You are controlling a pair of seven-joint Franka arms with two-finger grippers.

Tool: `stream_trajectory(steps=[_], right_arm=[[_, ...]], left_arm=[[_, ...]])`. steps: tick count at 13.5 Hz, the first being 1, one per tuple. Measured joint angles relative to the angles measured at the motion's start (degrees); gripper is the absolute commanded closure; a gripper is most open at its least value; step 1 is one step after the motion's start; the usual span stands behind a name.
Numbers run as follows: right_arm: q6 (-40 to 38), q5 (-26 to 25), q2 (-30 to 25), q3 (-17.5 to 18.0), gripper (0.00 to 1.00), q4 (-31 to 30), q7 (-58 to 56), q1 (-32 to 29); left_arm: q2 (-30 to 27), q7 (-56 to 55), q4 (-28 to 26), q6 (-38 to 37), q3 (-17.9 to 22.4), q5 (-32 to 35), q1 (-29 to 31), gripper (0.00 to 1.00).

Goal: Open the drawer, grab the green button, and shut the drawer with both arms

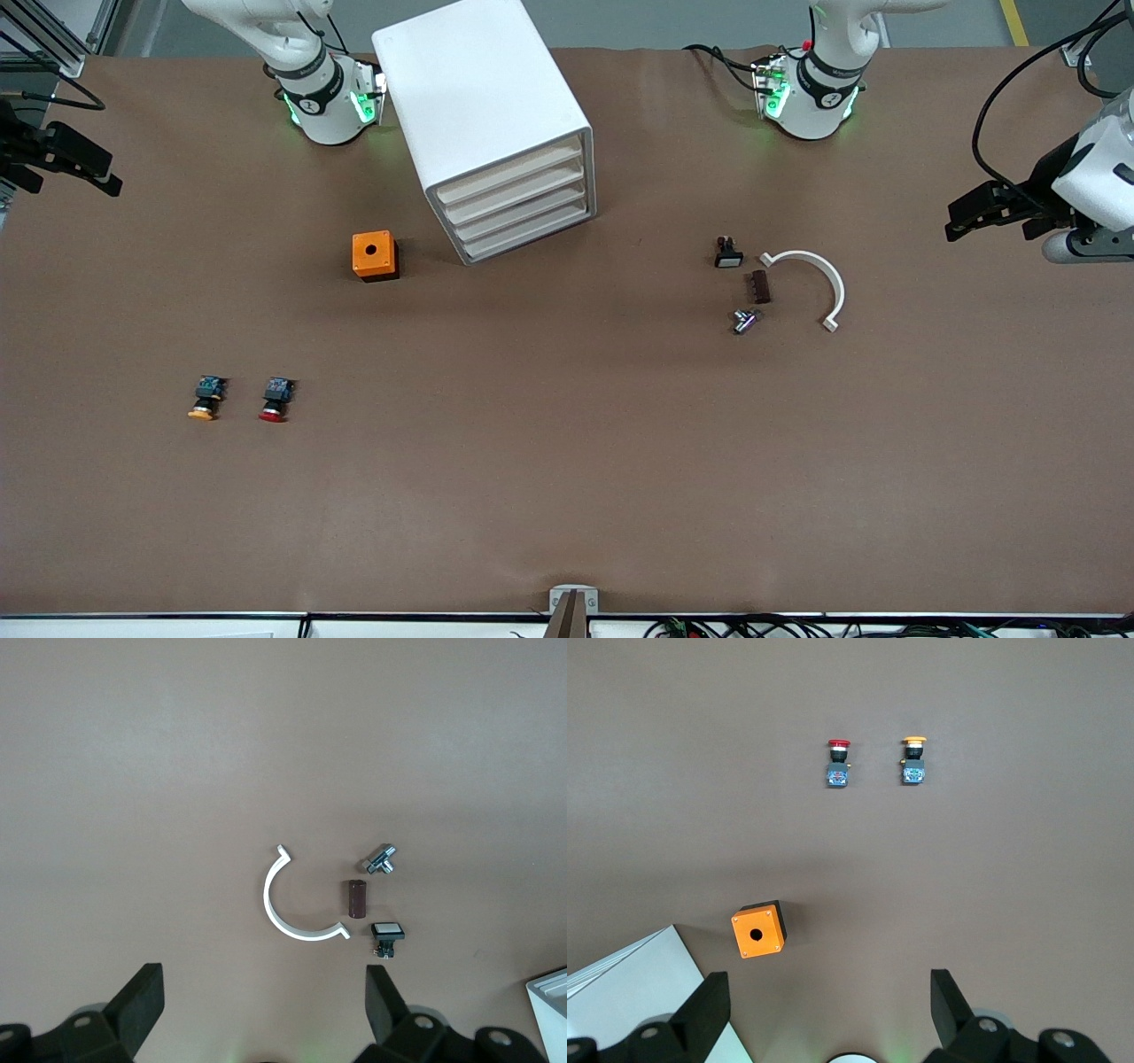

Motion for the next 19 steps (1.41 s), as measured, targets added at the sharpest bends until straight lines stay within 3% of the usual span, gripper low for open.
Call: stream_trajectory(steps=[9, 19], right_arm=[[0.2, 0.0, -0.2, 0.0, 0.00, -0.6, 0.0, 0.0], [0.2, 0.0, -0.3, 0.0, 0.00, -0.7, 0.1, 0.0]], left_arm=[[1.0, 0.0, -0.7, -0.2, 0.0, 0.0, 0.0, 0.00], [16.3, 0.0, -1.8, 9.3, 0.2, 0.0, 0.1, 0.00]])
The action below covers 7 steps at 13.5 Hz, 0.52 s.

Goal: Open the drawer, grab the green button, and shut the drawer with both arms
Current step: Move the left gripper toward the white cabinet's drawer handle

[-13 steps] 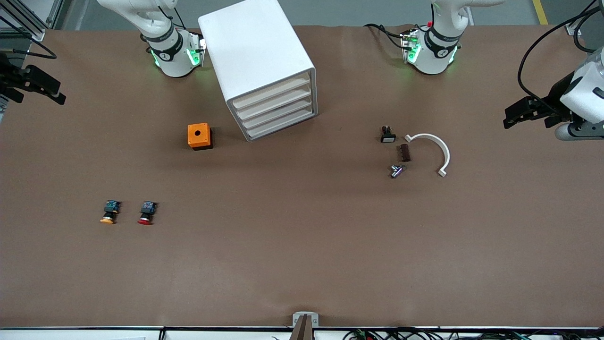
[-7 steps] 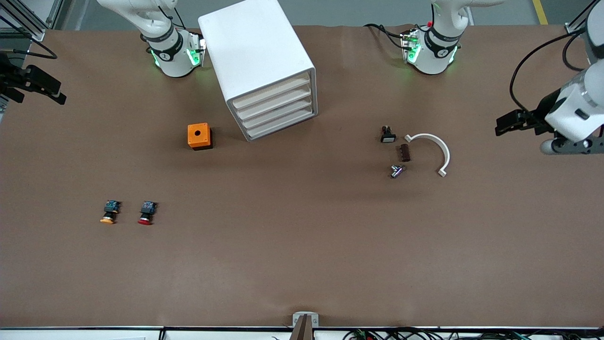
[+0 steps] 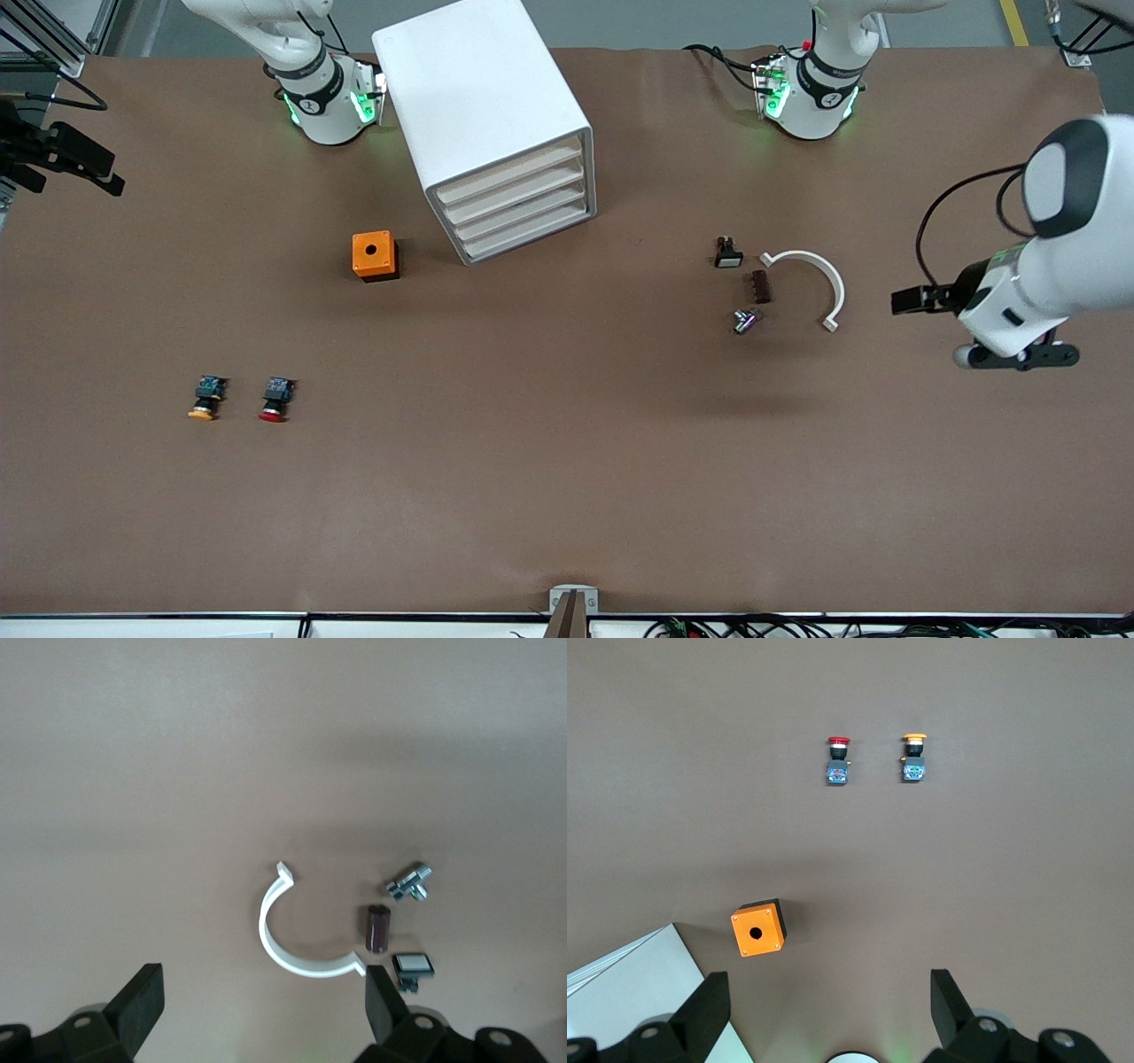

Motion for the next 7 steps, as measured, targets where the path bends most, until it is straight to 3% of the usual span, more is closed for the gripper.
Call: stream_trajectory(steps=[3, 7], right_arm=[[0.0, 0.0, 0.0, 0.0, 0.00, 0.0, 0.0, 0.0], [0.0, 0.0, 0.0, 0.0, 0.00, 0.0, 0.1, 0.0]], left_arm=[[4.8, -2.2, -0.2, 3.4, -0.2, 0.0, -0.4, 0.00], [7.9, -13.6, -1.1, 5.7, -1.9, 0.0, -2.6, 0.00]])
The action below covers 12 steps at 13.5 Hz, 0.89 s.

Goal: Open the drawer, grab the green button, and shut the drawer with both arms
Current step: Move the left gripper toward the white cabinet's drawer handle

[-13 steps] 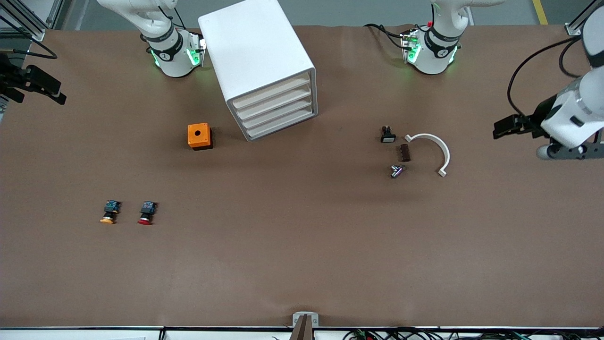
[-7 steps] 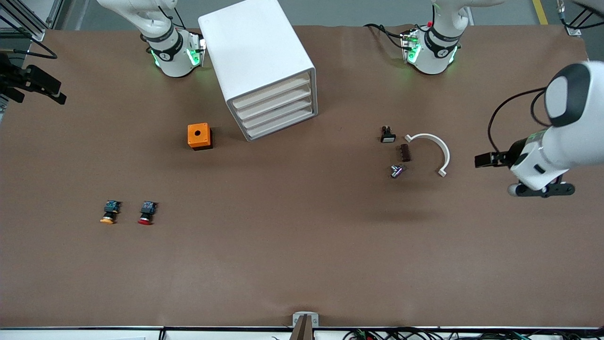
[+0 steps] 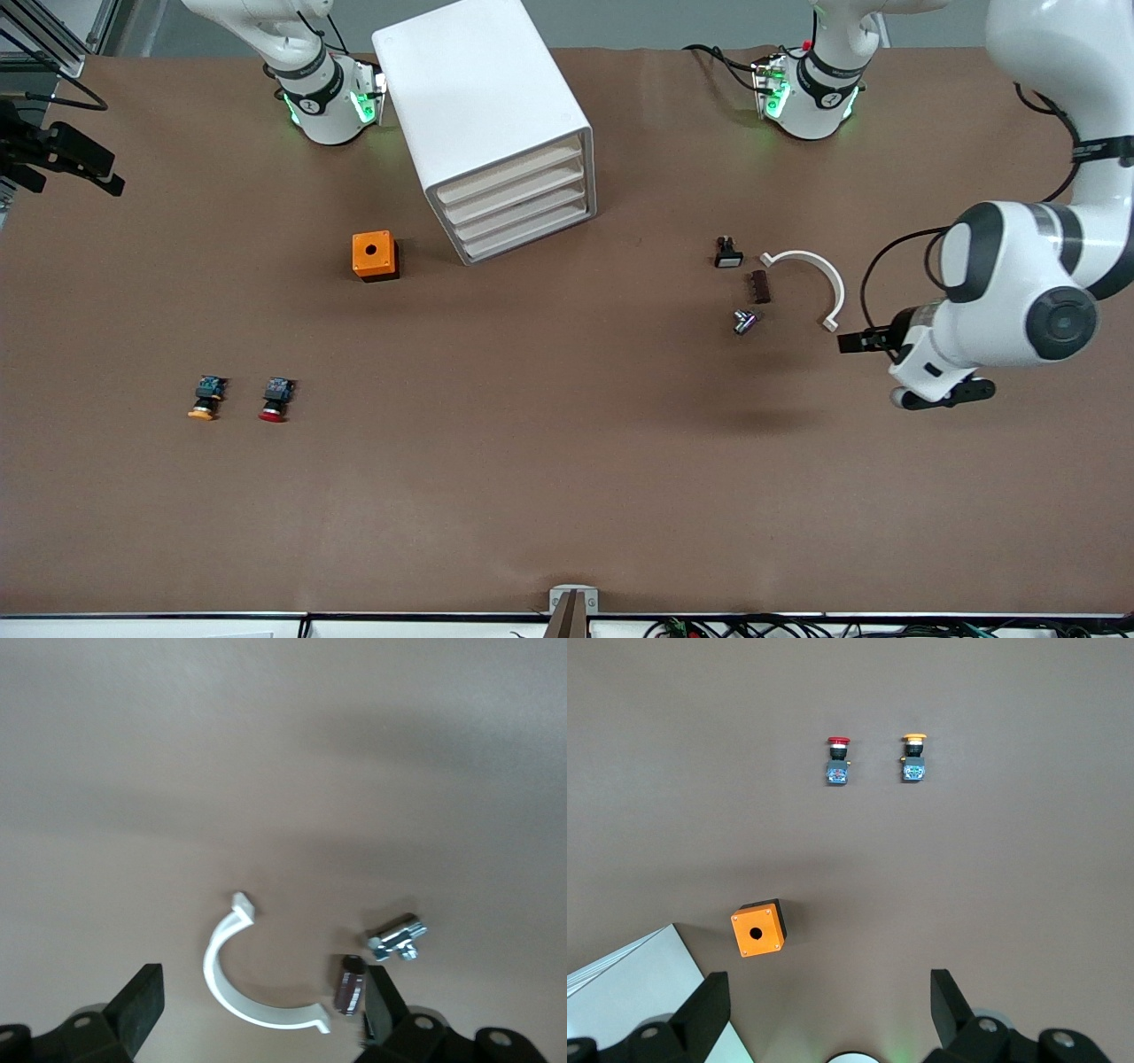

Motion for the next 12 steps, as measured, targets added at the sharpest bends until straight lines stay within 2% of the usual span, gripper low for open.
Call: stream_trajectory(steps=[9, 12], right_arm=[[0.1, 0.0, 0.0, 0.0, 0.00, -0.2, 0.1, 0.0], [0.1, 0.0, 0.0, 0.0, 0.00, -0.2, 0.1, 0.0]], left_arm=[[6.8, -43.2, -0.1, 1.2, -0.6, -0.7, -16.0, 0.00], [10.2, -55.4, 1.9, -0.8, -2.3, -7.7, -16.6, 0.00]])
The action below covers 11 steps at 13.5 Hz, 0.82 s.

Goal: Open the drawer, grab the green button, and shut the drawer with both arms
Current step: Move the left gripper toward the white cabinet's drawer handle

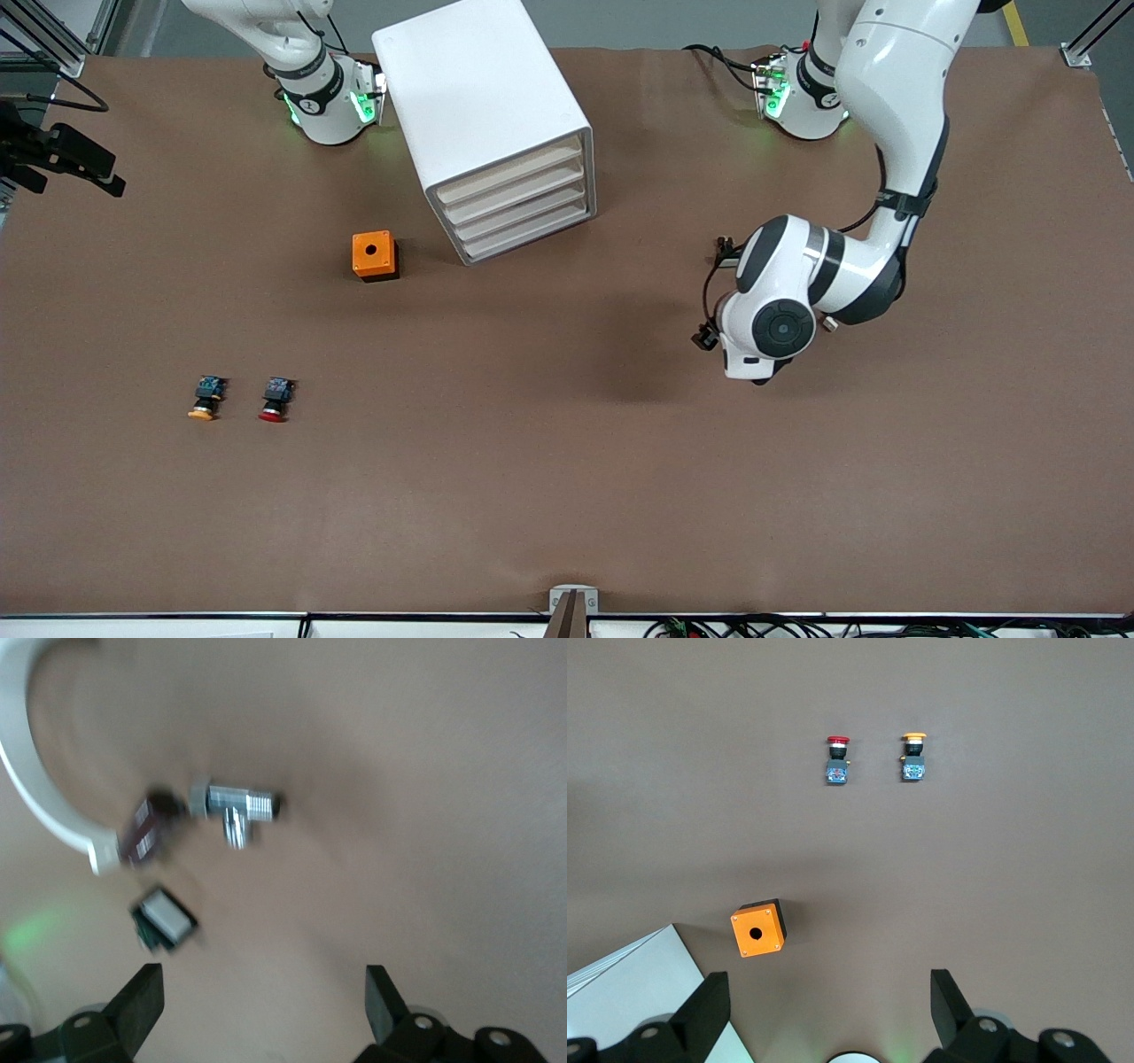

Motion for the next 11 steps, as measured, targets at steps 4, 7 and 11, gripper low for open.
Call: stream_trajectory(steps=[4, 7, 11], right_arm=[[0.2, 0.0, 0.0, 0.0, 0.00, 0.0, 0.0, 0.0], [0.3, 0.0, 0.0, -0.1, 0.00, -0.1, 0.0, 0.0], [0.4, 0.0, 0.0, -0.1, 0.00, -0.1, 0.1, 0.0]], left_arm=[[4.8, -14.7, 3.5, -4.4, -1.1, -11.2, -0.7, 0.00], [7.1, -26.6, 6.6, -9.6, -1.3, -19.7, -1.2, 0.00], [9.7, -38.6, 7.6, -11.8, -1.4, -27.4, -3.4, 0.00]])
